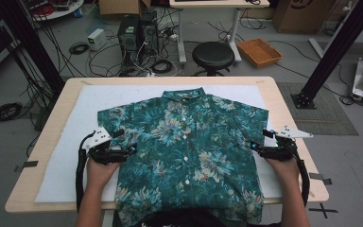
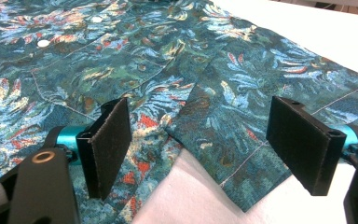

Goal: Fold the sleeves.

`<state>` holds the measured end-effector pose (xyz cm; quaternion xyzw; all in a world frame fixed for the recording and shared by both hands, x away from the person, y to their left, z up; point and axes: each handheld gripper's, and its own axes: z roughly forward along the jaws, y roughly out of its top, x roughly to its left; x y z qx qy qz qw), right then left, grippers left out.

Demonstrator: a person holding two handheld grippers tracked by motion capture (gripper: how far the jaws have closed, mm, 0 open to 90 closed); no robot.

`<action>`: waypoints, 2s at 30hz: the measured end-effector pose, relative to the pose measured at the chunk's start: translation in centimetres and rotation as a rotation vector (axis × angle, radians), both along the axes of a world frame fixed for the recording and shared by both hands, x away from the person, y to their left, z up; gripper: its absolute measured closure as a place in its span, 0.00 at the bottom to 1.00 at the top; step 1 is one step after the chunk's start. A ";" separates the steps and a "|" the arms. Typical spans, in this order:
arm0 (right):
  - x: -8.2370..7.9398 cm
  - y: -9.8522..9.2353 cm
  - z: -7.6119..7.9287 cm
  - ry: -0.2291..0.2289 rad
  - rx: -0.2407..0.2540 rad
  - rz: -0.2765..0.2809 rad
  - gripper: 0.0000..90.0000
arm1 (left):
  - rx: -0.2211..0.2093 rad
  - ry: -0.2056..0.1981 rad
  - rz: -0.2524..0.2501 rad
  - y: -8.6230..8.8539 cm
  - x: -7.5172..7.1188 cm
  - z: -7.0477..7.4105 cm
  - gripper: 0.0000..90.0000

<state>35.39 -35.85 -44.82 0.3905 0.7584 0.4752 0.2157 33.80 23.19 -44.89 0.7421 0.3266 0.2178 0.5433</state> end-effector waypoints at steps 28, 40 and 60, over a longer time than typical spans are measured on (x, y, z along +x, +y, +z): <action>-0.1 0.2 0.0 -0.003 -0.011 -0.018 0.25 | -0.003 0.001 0.008 0.0 0.0 0.0 0.21; 0.3 -0.6 1.2 0.016 0.007 -0.060 0.25 | 0.000 0.001 0.012 0.0 0.0 0.0 0.21; 4.1 -0.1 3.4 0.086 -0.066 -0.099 0.27 | 0.002 0.001 0.010 0.0 0.0 0.0 0.21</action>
